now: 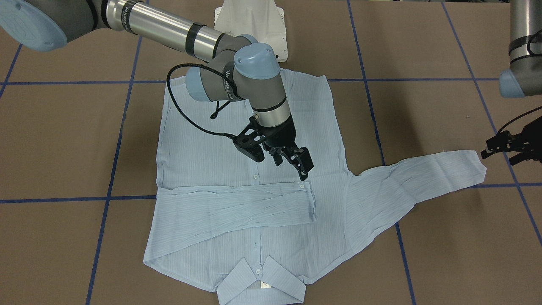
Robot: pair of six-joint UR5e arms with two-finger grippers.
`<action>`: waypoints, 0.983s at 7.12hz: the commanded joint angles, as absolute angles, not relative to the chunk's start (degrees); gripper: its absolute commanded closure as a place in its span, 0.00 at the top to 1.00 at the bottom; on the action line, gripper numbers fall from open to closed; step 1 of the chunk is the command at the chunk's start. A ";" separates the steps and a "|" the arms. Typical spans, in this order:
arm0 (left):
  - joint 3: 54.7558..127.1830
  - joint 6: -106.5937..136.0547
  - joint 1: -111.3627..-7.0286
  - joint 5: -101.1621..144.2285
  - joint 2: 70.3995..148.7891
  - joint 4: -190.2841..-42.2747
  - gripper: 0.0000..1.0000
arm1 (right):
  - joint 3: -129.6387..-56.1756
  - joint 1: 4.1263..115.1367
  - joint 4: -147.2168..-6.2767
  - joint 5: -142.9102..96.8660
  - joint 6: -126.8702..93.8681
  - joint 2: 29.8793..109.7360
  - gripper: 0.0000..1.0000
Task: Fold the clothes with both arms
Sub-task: 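Release the sleeve on the chest while the left gripper reaches the other cuff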
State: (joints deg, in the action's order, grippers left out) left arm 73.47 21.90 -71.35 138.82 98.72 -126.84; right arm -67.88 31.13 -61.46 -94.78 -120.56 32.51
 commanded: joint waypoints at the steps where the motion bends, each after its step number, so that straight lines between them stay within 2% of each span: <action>1: 67.44 21.97 -69.26 138.87 101.68 -128.41 0.93 | -67.94 31.03 -61.26 -94.48 -118.75 33.75 1.00; 4: 64.78 21.88 -68.73 138.87 102.13 -129.20 0.88 | -67.94 31.03 -61.26 -94.48 -118.74 33.58 1.00; 5: 63.64 21.88 -68.64 138.87 102.13 -129.63 0.84 | -67.94 31.03 -61.26 -94.31 -118.74 33.57 1.00; 6: 63.28 21.97 -68.29 138.87 102.13 -129.64 0.77 | -67.94 31.03 -61.17 -94.31 -118.74 33.57 1.00; 7: 63.19 21.97 -68.29 138.87 102.13 -129.55 0.61 | -67.94 30.94 -61.26 -94.22 -118.74 33.49 1.00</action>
